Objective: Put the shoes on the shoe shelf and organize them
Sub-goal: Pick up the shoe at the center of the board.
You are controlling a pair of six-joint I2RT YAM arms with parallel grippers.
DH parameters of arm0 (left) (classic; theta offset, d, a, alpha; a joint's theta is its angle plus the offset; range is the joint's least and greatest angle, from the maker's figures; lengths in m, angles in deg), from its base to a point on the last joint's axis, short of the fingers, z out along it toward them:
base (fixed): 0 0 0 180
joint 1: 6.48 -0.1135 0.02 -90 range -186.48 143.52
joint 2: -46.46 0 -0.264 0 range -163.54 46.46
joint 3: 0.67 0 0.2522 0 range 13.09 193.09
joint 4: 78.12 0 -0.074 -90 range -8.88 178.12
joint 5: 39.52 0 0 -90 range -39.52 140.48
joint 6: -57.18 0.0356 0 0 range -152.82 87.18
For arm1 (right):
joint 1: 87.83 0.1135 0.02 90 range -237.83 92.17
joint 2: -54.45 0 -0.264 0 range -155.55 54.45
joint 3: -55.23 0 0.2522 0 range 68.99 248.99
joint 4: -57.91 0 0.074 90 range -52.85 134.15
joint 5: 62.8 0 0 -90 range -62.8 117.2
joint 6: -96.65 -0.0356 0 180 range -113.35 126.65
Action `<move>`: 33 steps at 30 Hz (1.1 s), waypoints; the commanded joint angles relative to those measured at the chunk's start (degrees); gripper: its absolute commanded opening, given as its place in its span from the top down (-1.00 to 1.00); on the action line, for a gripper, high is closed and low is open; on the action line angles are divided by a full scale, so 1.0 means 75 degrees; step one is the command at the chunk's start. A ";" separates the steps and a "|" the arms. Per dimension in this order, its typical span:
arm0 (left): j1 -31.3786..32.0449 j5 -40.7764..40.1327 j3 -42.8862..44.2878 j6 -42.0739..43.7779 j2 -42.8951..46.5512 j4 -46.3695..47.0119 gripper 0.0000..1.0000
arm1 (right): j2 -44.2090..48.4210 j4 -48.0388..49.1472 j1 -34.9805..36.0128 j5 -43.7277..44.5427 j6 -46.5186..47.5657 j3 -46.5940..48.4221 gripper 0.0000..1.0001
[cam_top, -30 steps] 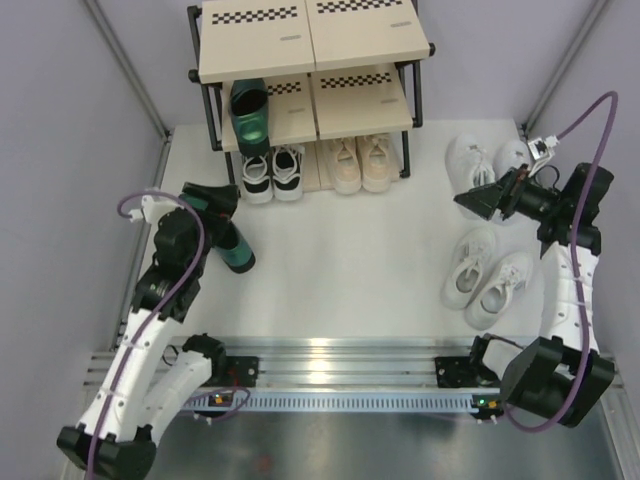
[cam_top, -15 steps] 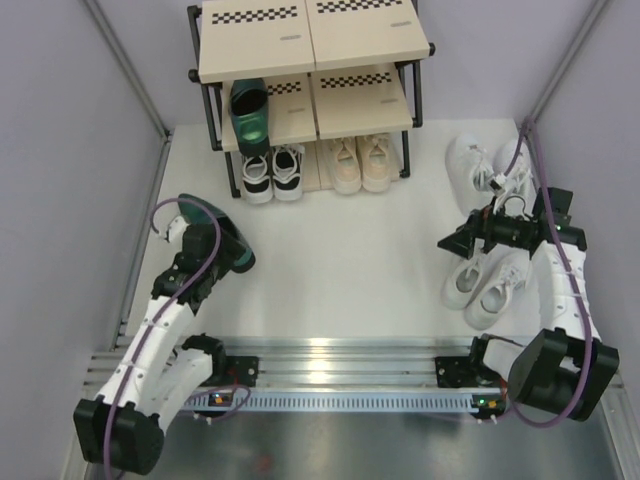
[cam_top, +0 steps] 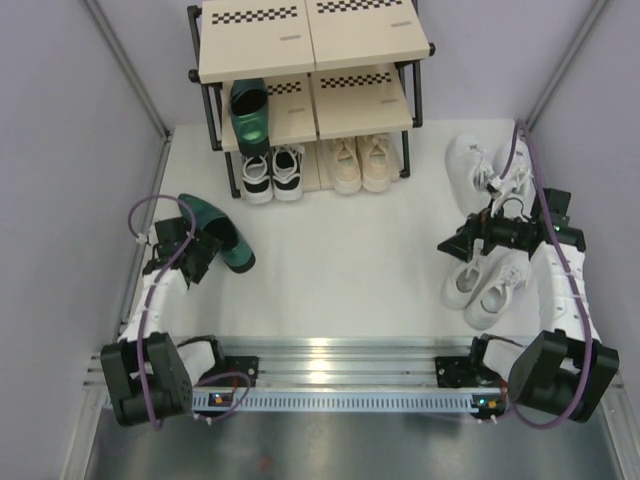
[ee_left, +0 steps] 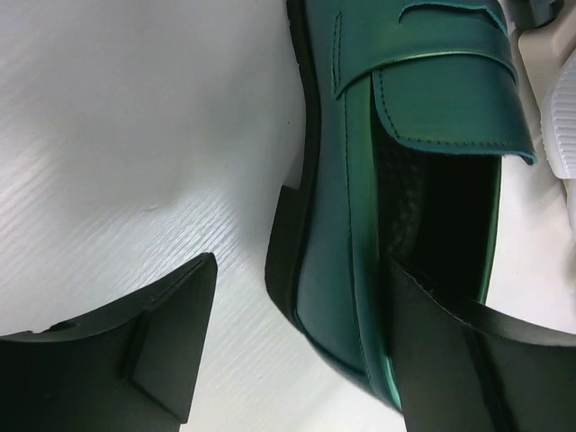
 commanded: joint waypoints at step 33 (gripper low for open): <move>0.3379 0.3577 -0.0410 -0.0955 0.4029 -0.0773 1.00 | 0.0474 -0.1198 0.4621 0.1995 0.0904 0.2495 -0.99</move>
